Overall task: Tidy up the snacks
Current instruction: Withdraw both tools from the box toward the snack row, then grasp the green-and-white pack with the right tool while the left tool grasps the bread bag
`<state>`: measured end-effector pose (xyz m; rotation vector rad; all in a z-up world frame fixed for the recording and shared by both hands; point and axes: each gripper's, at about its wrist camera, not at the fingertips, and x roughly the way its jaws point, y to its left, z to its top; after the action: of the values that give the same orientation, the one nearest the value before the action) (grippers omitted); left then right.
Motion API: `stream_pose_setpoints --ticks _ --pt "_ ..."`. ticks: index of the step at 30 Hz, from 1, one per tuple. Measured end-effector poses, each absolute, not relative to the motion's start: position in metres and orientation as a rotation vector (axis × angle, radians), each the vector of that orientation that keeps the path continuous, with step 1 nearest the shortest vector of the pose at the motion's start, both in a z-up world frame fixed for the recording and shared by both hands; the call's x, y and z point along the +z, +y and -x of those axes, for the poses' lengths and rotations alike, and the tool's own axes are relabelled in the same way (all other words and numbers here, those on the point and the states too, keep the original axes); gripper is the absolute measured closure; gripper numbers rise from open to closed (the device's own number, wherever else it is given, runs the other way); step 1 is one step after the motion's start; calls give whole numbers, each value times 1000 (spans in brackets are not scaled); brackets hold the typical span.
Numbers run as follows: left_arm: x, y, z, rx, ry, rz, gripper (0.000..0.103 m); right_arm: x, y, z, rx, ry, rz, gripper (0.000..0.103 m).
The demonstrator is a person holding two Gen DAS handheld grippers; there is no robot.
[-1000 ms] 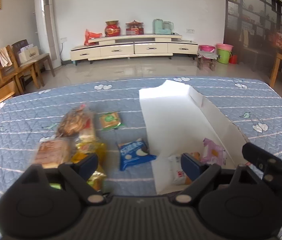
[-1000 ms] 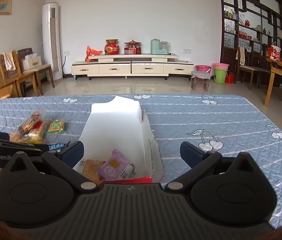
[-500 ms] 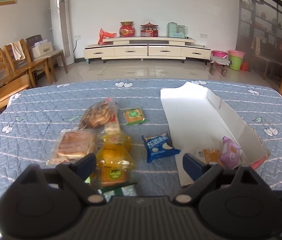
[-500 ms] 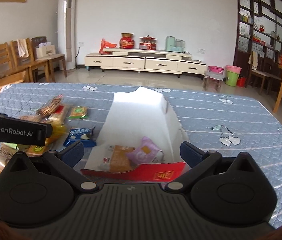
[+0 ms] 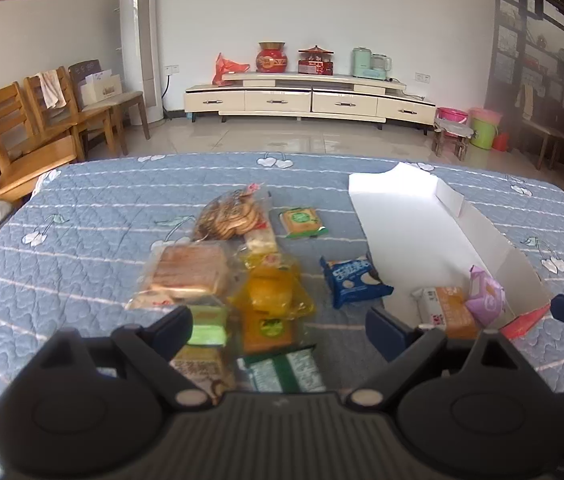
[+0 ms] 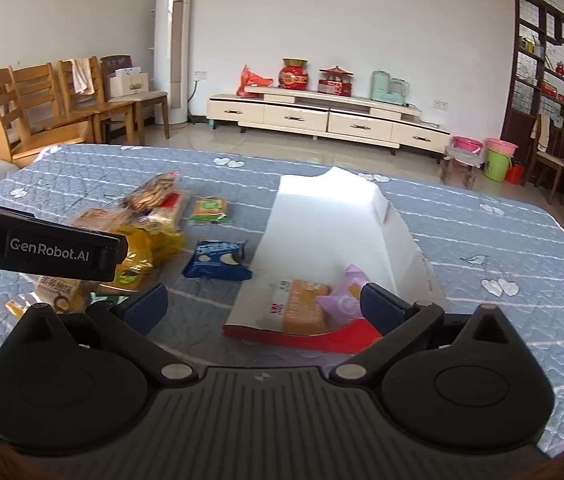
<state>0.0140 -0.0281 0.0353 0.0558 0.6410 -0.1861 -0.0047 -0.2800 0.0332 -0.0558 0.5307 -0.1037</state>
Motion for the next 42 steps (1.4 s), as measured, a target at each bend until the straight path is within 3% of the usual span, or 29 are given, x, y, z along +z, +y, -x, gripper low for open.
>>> stream_pose_setpoints --ticks 14,29,34,42 --pt "9 37 -5 -112 682 10 8 22 -256 6 -17 573 78 0" --pt "-19 -7 -18 -198 713 -28 2 21 -277 6 -78 554 68 0" --pt "-14 18 -7 -129 649 -9 2 21 -288 7 -77 556 35 0" --pt "-32 47 -20 -100 732 -5 2 6 -265 2 1 588 28 0"
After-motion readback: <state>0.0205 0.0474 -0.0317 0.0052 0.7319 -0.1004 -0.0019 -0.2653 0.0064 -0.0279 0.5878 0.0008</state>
